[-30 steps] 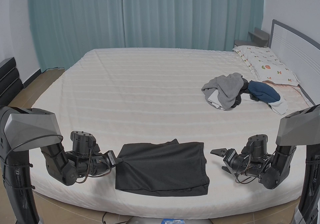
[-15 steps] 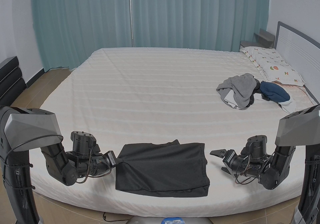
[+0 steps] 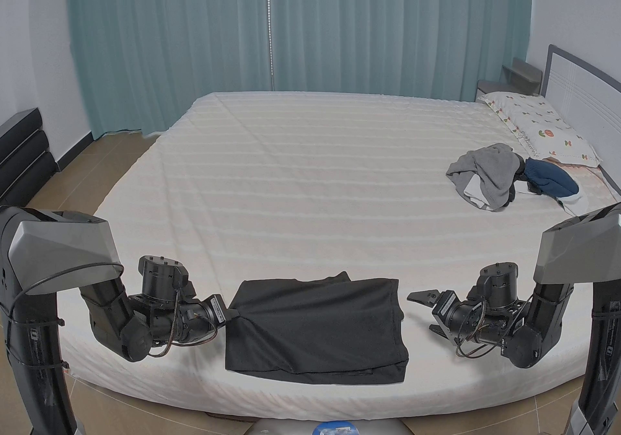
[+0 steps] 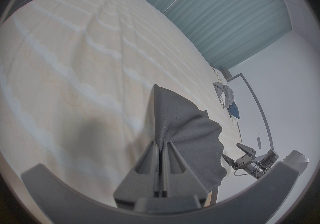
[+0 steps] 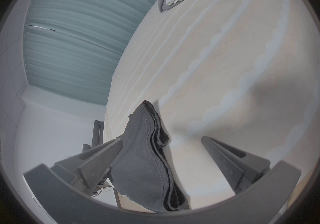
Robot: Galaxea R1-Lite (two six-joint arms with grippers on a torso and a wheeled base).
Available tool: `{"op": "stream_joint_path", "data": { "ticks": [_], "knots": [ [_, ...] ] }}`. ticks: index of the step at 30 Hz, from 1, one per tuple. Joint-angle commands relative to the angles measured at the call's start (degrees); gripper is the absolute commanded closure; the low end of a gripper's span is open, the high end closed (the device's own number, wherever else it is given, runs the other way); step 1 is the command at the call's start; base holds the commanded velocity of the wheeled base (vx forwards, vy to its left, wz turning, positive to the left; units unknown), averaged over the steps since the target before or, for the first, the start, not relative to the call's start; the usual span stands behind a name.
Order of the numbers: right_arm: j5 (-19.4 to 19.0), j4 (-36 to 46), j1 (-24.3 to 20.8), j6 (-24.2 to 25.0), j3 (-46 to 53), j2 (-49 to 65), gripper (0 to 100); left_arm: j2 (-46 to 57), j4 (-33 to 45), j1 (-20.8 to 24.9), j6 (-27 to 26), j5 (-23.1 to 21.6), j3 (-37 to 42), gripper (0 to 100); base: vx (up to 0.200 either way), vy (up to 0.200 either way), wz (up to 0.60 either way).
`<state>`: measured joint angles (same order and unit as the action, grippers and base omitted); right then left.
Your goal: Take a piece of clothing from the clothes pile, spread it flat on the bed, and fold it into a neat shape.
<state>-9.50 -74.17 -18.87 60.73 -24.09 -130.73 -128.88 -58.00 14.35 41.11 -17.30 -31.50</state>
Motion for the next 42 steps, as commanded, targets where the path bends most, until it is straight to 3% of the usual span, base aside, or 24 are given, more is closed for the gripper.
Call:
{"op": "stream_joint_path", "data": {
  "ticks": [1,27,28,42],
  "knots": [
    [0.00,-0.01,-0.03,0.00,0.01,-0.14,0,0.03,0.00,0.24,0.03,-0.02,0.12,100,0.000,0.200,0.00],
    [0.00,-0.01,-0.46,0.00,-0.26,-0.14,0,-0.14,0.08,1.65,1.96,1.30,0.48,100,0.000,0.008,0.00],
    [0.00,-0.01,-0.46,0.00,-0.26,-0.14,0,-0.14,0.08,1.65,1.96,1.48,0.48,0,0.000,0.000,0.00],
    [0.00,-0.10,-0.82,0.00,0.01,0.04,0,0.03,-0.36,1.56,2.05,1.92,0.65,0,0.000,0.000,0.00]
  ]
}}
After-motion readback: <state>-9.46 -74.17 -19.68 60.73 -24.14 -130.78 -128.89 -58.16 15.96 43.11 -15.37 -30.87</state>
